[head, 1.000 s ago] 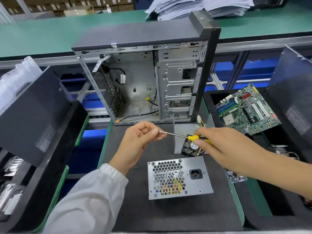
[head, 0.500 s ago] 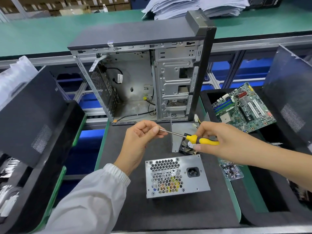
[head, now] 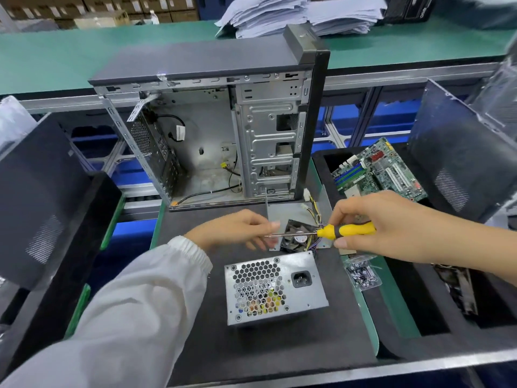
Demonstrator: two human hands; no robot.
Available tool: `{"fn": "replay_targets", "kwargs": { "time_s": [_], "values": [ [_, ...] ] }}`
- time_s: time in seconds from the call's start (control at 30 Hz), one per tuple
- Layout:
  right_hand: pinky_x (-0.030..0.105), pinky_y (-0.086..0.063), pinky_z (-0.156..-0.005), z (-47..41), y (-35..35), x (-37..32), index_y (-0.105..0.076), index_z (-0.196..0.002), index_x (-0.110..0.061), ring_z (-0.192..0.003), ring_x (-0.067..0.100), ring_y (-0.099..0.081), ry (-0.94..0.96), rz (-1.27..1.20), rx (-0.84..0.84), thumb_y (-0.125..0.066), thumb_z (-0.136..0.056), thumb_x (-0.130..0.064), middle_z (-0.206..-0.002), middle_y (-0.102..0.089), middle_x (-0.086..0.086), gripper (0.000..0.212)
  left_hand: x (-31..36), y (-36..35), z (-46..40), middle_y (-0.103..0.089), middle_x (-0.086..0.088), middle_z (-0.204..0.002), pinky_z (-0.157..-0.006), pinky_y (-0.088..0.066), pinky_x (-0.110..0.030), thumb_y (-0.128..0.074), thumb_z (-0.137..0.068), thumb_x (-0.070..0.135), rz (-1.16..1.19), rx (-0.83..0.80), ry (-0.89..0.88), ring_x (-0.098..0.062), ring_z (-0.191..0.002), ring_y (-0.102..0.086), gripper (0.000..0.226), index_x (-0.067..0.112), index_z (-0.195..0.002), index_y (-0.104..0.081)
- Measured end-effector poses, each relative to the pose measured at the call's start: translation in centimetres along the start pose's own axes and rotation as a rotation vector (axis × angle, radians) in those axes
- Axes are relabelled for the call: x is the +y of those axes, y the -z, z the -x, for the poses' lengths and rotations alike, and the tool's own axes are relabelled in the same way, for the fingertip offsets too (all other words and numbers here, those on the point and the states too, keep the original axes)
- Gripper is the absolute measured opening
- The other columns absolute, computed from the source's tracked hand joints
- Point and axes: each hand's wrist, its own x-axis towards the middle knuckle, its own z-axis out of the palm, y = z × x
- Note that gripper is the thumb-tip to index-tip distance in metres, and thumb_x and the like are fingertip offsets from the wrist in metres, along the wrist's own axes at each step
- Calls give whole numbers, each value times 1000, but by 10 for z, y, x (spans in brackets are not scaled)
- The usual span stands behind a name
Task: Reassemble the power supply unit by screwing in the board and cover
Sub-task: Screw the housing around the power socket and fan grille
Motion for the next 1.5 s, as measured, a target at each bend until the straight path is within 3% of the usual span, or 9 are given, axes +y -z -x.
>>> {"fn": "replay_targets", "kwargs": {
  "time_s": [0.17,0.23,0.3,0.4,0.63,0.97,1.13,1.37,1.5],
  "values": [
    [18,-42,-64,13,7,1,-59,-90,-38,-76,-1,-52,40,199,-47,-67,-83,-44,-77,-62,-19,12,10,-10,-22,-34,5,-60,-54,-29,-21,-51,-100,42,-74,-487,99,-12,-54,-28,40,19,-67,-49],
    [24,-44,-66,17,8,0,-56,-90,-40,-77,1,-50,61,288,-60,-64,-84,-47,-78,-61,-19,13,6,-14,-26,-45,3,-64,-58,-35,-22,-53,-101,34,-37,-536,104,-11,-56,-37,37,9,-74,-56],
    [23,-40,-66,20,7,-3,-54,-92,-40,-79,3,-50,77,365,-69,-62,-85,-49,-82,-58,-20,14,5,-14,-27,-65,-7,-82,-69,-44,-27,-55,-100,29,47,-554,140,-15,-67,-55,35,-3,-91,-66],
    [26,-45,-70,23,6,-8,-51,-96,-40,-81,5,-49,96,445,-85,-59,-87,-49,-87,-53,-21,15,3,-14,-27,-62,-28,-110,-76,-49,-31,-60,-94,34,110,-548,199,-26,-82,-61,56,-17,-116,-56],
    [26,-38,-63,20,-1,-16,-47,-103,-38,-83,8,-48,116,598,-147,-52,-90,-48,-97,-49,-17,17,1,-15,-27,-67,-7,-74,-73,-44,-32,-66,-88,38,138,-520,229,-20,-68,-58,32,11,-71,-69],
    [23,-26,-54,13,-5,-21,-43,-103,-38,-78,10,-40,124,706,-175,-50,-92,-48,-91,-40,-17,17,-3,-17,-24,-66,-24,-102,-83,-48,-38,-66,-89,35,206,-485,254,-29,-84,-62,29,7,-89,-74],
    [26,-30,-60,10,-6,-24,-41,-101,-38,-84,13,-50,118,719,-194,-50,-92,-48,-91,-40,-16,16,-2,-17,-21,-51,-41,-124,-104,-35,-58,-67,-88,33,201,-488,231,-37,-98,-54,31,3,-94,-74],
    [26,-32,-60,7,-7,-26,-44,-102,-37,-89,15,-56,122,726,-198,-51,-91,-47,-95,-47,-15,17,-3,-18,-24,-67,-21,-101,-86,-49,-38,-62,-94,30,216,-471,242,-27,-85,-63,25,9,-89,-76],
    [26,-34,-62,5,-7,-28,-44,-105,-37,-88,15,-54,123,744,-214,-50,-92,-47,-96,-47,-15,18,-4,-19,-23,-66,-20,-98,-97,-44,-48,-67,-88,33,213,-457,230,-32,-89,-59,25,9,-85,-74]
  ]
}}
